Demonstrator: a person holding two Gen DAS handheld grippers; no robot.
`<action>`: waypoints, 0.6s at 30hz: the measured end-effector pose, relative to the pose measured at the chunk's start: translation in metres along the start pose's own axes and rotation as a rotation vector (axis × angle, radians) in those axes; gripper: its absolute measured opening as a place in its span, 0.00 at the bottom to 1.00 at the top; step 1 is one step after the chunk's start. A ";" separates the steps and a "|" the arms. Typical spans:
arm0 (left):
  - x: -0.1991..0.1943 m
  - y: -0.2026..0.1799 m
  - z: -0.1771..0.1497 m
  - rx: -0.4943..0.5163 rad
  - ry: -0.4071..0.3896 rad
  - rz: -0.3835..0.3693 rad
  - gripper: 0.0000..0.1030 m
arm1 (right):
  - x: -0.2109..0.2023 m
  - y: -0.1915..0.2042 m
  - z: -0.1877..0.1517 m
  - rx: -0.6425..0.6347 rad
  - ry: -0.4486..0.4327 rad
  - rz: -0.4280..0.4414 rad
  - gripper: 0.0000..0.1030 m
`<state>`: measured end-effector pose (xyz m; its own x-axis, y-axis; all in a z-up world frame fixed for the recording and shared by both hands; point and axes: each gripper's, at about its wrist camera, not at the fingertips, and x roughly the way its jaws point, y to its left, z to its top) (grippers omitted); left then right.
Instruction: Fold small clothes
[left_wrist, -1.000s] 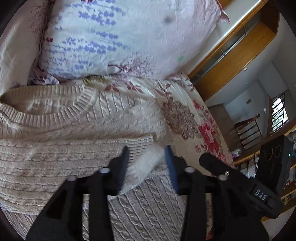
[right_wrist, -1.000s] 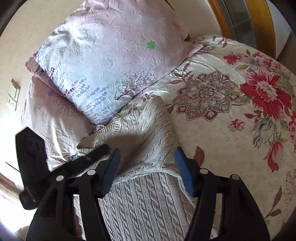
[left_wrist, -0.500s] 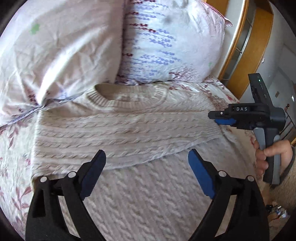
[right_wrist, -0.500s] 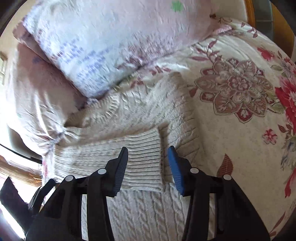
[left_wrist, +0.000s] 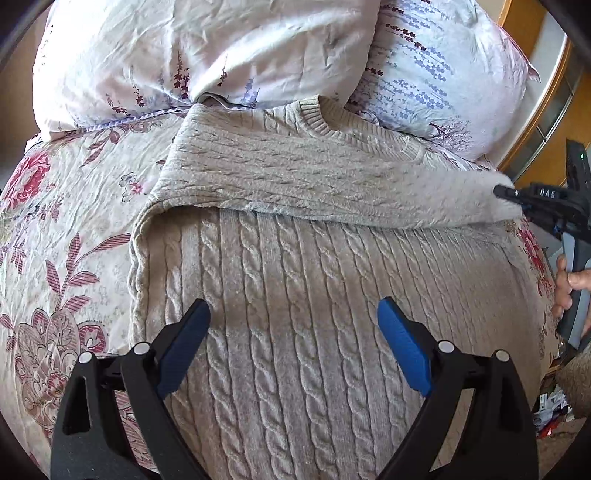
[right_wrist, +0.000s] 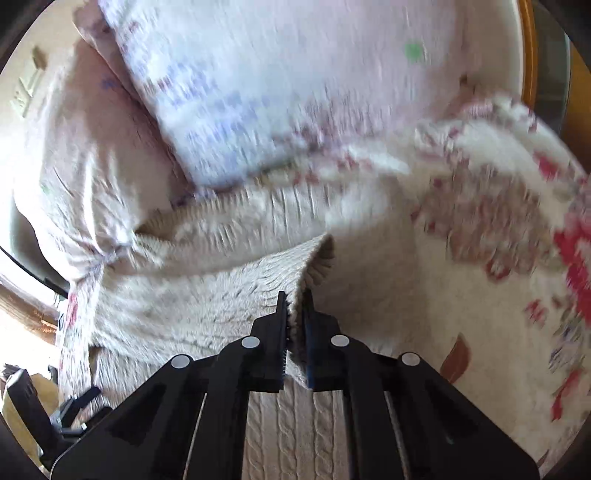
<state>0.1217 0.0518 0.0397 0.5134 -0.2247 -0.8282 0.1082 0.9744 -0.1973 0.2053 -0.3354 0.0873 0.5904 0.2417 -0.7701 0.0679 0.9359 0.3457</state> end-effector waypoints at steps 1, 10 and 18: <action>0.000 -0.001 -0.001 0.005 -0.001 0.002 0.89 | -0.005 0.001 0.007 -0.004 -0.031 -0.020 0.07; -0.006 0.005 -0.011 -0.014 0.003 0.016 0.89 | 0.019 -0.016 0.002 0.010 0.081 -0.152 0.31; -0.016 0.011 -0.015 -0.019 -0.014 0.016 0.97 | 0.006 0.005 -0.005 -0.039 0.026 -0.053 0.49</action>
<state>0.1021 0.0659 0.0430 0.5267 -0.2093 -0.8239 0.0838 0.9773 -0.1946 0.2052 -0.3283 0.0822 0.5660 0.1979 -0.8003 0.0666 0.9566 0.2837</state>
